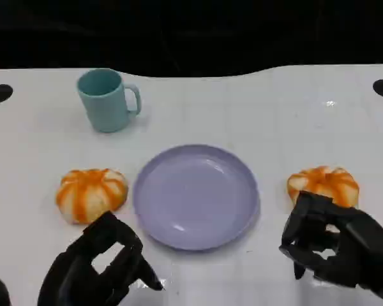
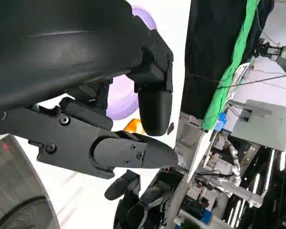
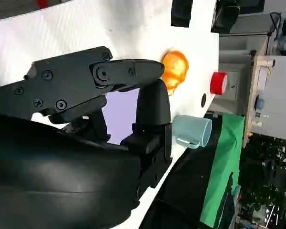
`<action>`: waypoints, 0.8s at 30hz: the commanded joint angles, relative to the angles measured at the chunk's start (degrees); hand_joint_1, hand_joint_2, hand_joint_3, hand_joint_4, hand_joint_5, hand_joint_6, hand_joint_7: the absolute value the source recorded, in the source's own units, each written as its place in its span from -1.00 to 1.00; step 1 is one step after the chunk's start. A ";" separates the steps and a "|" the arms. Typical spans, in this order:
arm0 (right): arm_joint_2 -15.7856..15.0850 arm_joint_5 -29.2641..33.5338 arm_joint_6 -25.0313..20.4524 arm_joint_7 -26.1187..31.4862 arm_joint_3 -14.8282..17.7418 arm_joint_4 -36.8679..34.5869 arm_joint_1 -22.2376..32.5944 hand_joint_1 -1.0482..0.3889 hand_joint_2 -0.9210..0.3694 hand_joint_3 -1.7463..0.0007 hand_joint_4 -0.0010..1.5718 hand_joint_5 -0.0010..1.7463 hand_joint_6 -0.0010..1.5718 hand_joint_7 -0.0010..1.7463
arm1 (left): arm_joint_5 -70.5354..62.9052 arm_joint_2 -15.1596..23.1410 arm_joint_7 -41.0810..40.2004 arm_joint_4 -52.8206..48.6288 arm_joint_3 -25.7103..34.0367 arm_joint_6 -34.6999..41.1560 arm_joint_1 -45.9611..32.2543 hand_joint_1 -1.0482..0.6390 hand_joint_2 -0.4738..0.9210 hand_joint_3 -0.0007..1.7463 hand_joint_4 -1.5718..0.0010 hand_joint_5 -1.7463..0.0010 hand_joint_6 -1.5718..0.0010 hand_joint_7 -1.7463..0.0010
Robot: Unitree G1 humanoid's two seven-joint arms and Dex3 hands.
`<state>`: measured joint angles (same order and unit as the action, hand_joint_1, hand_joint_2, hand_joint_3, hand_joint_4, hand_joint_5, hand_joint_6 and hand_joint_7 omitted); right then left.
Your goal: Grasp the bread from the table and place it into the plate.
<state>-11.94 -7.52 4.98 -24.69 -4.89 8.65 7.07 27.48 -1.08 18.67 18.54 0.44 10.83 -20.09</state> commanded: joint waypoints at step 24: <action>-0.89 0.17 -1.30 0.19 0.59 0.40 -0.62 -0.19 -1.00 0.66 -0.13 1.00 -0.29 0.78 | 0.10 0.54 -0.24 -0.79 0.53 -0.13 0.94 -0.52 1.00 -0.70 0.17 -1.00 0.44 -0.95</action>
<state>-12.00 -7.41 4.08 -24.69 -4.92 8.70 6.89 27.40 -0.97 18.67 18.15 0.51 10.71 -19.12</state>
